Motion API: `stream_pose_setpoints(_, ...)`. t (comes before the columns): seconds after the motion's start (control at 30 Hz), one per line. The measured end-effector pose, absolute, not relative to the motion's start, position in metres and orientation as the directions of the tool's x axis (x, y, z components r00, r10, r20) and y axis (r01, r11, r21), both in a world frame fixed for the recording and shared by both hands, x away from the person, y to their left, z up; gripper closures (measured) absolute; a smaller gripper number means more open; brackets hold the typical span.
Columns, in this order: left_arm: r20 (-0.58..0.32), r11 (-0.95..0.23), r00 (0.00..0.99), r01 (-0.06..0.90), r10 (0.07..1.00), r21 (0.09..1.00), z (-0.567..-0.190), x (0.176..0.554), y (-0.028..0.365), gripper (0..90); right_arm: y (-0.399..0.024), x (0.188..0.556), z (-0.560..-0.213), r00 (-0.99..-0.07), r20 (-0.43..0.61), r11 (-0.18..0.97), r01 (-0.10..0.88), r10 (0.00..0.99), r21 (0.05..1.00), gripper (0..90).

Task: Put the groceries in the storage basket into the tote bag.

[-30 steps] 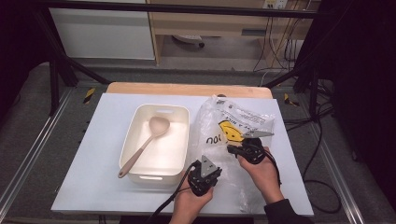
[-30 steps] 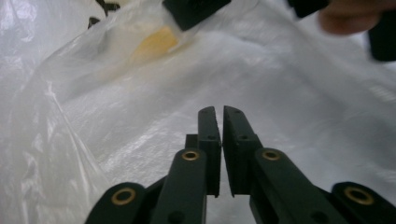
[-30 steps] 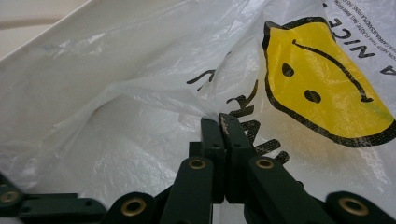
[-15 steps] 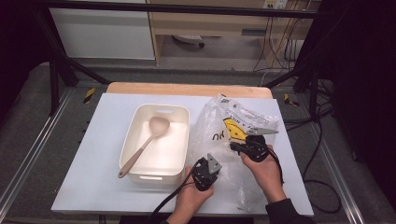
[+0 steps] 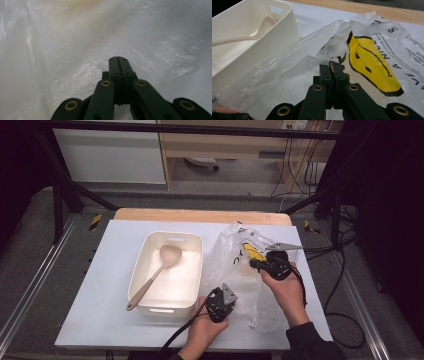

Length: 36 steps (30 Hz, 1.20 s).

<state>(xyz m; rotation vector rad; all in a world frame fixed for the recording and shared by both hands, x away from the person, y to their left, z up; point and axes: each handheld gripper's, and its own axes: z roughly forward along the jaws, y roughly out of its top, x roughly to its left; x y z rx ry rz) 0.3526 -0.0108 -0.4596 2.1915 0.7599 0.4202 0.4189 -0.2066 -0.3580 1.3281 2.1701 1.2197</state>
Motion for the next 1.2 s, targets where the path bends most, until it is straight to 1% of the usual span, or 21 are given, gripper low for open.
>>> stream_pose_setpoints(0.13, 0.05, -0.526, 0.768, 0.388, 0.639, 0.757, -0.46, 0.353, -0.011, 90.0, -0.208, 0.423, -0.345, -0.499, 0.148, 0.197, 0.574, 0.854, 0.795, 90.0)
stream_pose_setpoints(0.43, 0.058, -0.531, 0.769, 0.383, 0.637, 0.755, -0.459, 0.353, -0.012, 90.0, -0.211, 0.426, -0.32, -0.5, 0.138, 0.189, 0.548, 0.855, 0.815, 90.0)
stream_pose_setpoints(0.93, 0.071, -0.553, 0.777, 0.378, 0.626, 0.743, -0.458, 0.354, -0.013, 90.0, -0.22, 0.425, -0.294, -0.498, 0.118, 0.184, 0.517, 0.859, 0.836, 90.0)
stream_pose_setpoints(1.2, 0.079, -0.561, 0.784, 0.366, 0.616, 0.742, -0.457, 0.355, -0.013, 90.0, -0.229, 0.428, -0.277, -0.48, 0.111, 0.171, 0.506, 0.87, 0.845, 90.0)
